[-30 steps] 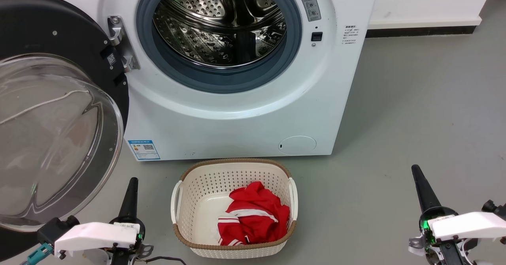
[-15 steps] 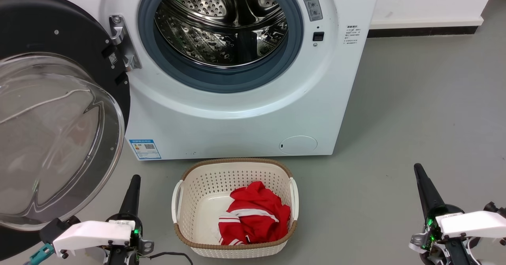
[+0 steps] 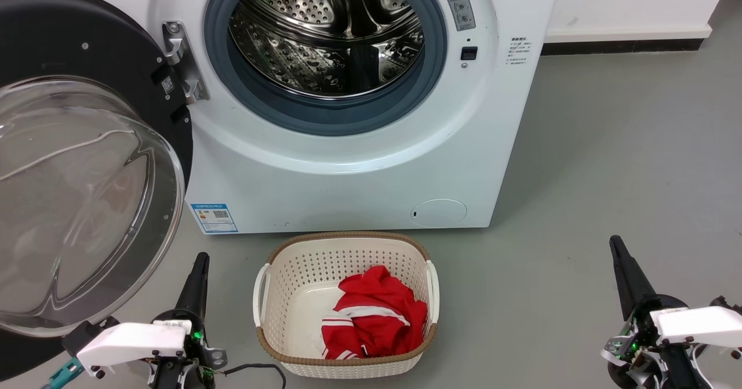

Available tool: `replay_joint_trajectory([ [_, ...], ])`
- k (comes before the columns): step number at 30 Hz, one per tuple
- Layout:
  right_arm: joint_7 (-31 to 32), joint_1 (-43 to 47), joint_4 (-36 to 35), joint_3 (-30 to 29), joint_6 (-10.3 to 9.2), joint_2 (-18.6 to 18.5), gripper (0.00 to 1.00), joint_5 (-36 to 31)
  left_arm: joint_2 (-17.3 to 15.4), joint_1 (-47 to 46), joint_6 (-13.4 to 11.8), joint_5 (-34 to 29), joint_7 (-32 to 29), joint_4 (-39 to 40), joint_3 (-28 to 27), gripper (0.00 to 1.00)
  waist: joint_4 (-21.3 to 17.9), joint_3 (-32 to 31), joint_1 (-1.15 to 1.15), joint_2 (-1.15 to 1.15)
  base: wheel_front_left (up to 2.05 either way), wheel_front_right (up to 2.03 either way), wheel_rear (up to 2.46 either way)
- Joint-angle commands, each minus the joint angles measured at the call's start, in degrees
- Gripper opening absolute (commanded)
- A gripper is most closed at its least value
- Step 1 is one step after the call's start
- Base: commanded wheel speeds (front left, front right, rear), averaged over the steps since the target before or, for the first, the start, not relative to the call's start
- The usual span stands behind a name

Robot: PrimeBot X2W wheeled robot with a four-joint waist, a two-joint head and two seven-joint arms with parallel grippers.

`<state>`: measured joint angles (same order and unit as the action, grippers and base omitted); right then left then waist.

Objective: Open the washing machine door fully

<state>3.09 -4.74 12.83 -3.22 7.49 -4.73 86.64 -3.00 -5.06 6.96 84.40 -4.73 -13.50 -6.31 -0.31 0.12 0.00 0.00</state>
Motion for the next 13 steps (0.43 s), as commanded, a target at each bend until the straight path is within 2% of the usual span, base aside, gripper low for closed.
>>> replay_joint_trajectory([
  [1, 0.3, -0.9, 0.1, -0.2, 0.0, 0.0, 0.0, 1.2, 0.0, -1.1, 0.3, 1.2, -0.3, -0.1, -0.2, 0.0, 0.0, 0.0, 0.0, 0.0, 0.0, 0.0, 0.0],
  [13, 1.4, -1.4, 0.9, -0.9, 0.0, 0.2, 0.0, 6.1, 0.1, -1.3, 0.5, 6.3, -1.6, -0.5, -0.3, 0.0, 0.2, 0.0, 0.0, 0.0, 0.0, 0.0, 0.0],
])
